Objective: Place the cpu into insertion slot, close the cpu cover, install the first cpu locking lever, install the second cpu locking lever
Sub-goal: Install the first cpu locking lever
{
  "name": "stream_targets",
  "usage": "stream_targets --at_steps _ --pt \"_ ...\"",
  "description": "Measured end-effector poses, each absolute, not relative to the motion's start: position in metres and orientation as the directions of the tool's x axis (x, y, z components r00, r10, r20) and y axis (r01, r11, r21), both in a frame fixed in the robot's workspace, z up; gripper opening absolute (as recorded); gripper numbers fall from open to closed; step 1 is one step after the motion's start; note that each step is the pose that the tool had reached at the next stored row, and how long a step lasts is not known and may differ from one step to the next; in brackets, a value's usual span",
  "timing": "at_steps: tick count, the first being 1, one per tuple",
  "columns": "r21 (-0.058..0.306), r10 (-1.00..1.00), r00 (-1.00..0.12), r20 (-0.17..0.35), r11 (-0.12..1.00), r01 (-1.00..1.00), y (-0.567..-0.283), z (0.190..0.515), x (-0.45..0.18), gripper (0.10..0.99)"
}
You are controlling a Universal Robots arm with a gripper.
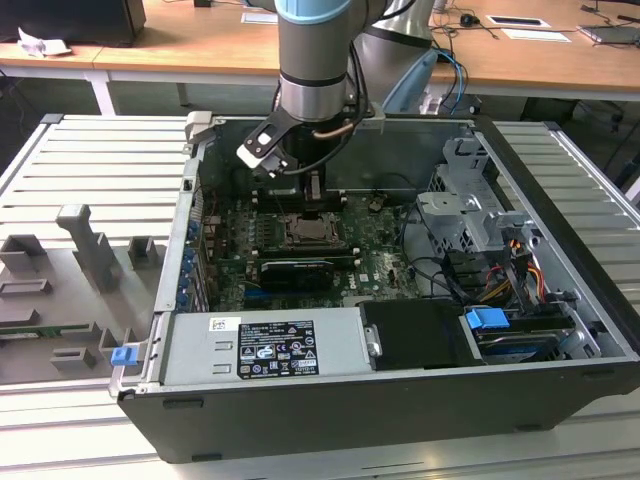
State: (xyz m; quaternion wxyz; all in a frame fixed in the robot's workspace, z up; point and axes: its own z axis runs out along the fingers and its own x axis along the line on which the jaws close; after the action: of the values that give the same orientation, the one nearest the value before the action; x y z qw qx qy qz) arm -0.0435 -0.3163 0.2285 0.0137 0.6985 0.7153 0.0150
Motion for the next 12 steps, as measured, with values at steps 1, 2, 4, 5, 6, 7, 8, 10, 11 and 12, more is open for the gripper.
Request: stream_targets --at_steps 1,2,4,5,6,7,8,10,11,12 --pt "0.041 1.000 -0.024 0.001 0.024 0.999 -0.3164 0.2285 -0.0453 0.106" --pt "0.041 1.000 -0.024 0.001 0.024 0.999 -0.3163 0.2285 -0.0459 0.106" --pt "0.040 1.000 -0.024 -0.001 0.024 0.999 -0.3164 0.2292 -0.0467 0.106" --pt "0.041 1.000 -0.024 -0.002 0.024 0.999 -0.3164 0.2311 -0.0467 0.106" --pt "0.040 1.000 -0.024 -0.002 0.024 0.999 -0.3163 0.2322 -0.0466 0.106" --pt "0.041 1.000 -0.024 -0.002 0.024 0.999 -0.3163 0.2324 -0.0466 0.106" --pt "0.041 1.000 -0.024 -0.002 0.024 0.999 -0.3163 0.2327 -0.0466 0.106" --pt "0.040 1.000 -0.024 -0.003 0.024 0.999 -0.3163 0.2337 -0.0467 0.106" --pt "0.041 1.000 -0.024 -0.003 0.024 0.999 -0.3163 0.2340 -0.0467 0.106" --pt "0.040 1.000 -0.024 -0.003 0.024 0.999 -0.3163 0.2345 -0.0467 0.106"
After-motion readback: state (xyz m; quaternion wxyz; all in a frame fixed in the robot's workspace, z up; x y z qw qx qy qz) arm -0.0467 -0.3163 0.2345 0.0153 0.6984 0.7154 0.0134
